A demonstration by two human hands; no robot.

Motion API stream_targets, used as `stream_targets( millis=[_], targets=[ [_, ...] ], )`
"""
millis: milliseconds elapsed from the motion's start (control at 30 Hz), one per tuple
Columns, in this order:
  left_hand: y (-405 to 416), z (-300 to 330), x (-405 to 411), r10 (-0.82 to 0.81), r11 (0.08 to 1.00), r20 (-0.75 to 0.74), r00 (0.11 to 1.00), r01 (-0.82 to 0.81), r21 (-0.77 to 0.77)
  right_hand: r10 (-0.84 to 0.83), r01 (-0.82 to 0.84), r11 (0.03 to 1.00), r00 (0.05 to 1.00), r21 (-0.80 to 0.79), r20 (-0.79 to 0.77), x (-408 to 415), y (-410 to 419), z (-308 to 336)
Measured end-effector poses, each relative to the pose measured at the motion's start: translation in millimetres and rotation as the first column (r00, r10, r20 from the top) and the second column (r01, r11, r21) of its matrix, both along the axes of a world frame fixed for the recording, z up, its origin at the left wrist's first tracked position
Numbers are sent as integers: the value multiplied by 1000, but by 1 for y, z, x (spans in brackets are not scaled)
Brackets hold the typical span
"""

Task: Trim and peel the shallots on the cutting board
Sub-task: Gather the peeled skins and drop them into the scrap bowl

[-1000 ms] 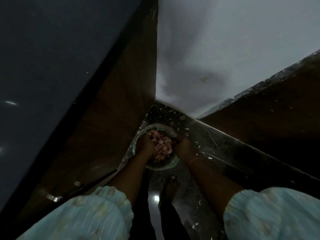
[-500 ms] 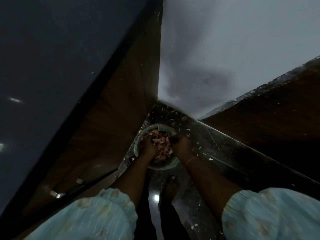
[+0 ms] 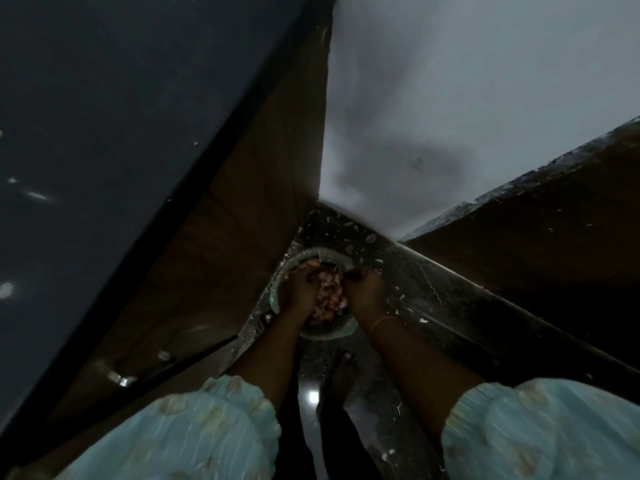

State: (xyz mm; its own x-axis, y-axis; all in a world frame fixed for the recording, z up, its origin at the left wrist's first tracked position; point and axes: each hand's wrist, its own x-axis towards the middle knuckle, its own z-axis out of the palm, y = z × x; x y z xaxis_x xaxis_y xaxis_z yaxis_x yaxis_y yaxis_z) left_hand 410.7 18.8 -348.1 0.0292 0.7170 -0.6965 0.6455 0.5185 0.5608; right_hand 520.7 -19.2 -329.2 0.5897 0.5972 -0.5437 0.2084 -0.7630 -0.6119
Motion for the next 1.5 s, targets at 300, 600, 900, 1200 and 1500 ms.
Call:
stream_targets(
  millis=[300,600,900,1200,1500],
  targets=[
    [-3,56,20,134,985,100,986,-144,94,25,5,988,981,154,-190,1,3,33],
    [41,236,46,247,925,606,756,-370,85,-318,353,644,930,679,-183,-7,64,207],
    [100,379,-139,295,544,568,768,-624,561,426,-453,534,874,714,235,-101,122,322],
    [119,360,-273,475,737,11,880,-405,541,635,-976,176,211,127,743,-210,142,270],
    [163,354,-292,189,855,-275,943,-20,519,645,-994,21,94,105,758,-253,222,272]
  ],
)
